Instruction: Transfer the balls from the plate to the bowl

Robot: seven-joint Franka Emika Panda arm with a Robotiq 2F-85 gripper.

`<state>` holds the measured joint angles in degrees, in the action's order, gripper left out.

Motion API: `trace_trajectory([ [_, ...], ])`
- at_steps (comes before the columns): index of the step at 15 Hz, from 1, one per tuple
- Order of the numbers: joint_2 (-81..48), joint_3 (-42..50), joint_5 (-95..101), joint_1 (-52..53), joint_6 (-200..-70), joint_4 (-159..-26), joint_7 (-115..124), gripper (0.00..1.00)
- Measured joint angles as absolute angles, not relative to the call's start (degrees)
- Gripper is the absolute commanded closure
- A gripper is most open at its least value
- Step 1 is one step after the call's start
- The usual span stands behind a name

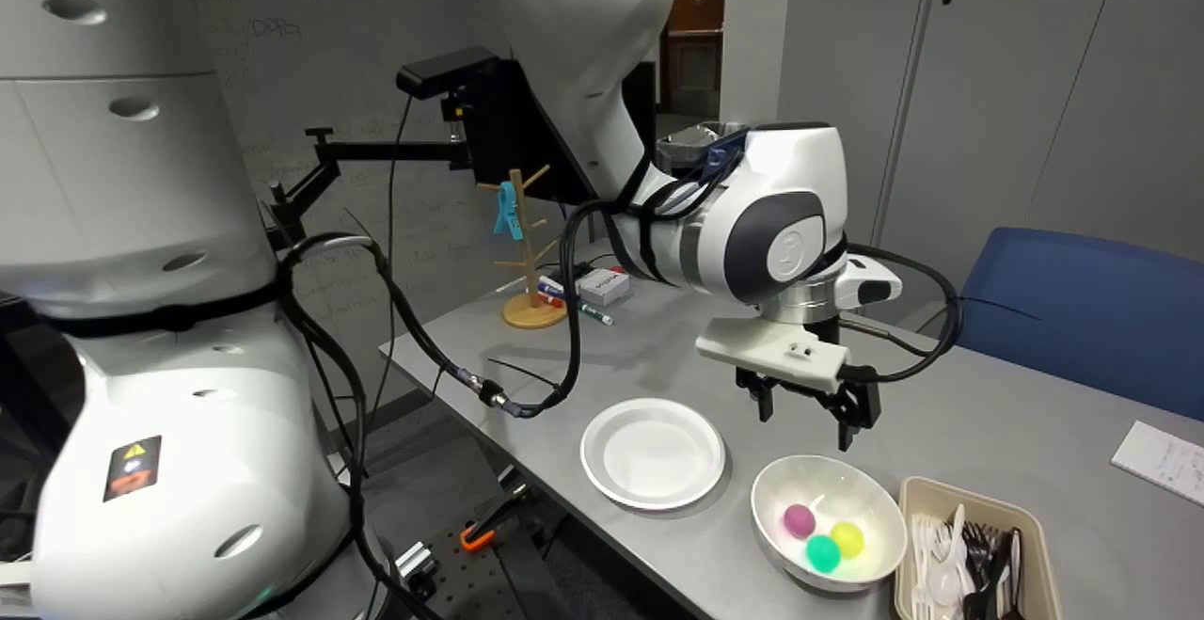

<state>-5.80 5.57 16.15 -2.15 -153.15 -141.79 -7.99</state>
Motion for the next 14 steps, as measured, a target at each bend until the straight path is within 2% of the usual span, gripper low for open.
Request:
trace_trajectory([
  [6,-0.98,2.58,7.63,-2.15,-153.17,-145.75,-12.79,0.0],
  [14,2.42,2.31,6.22,-2.15,-153.17,-149.14,-13.04,0.0],
])
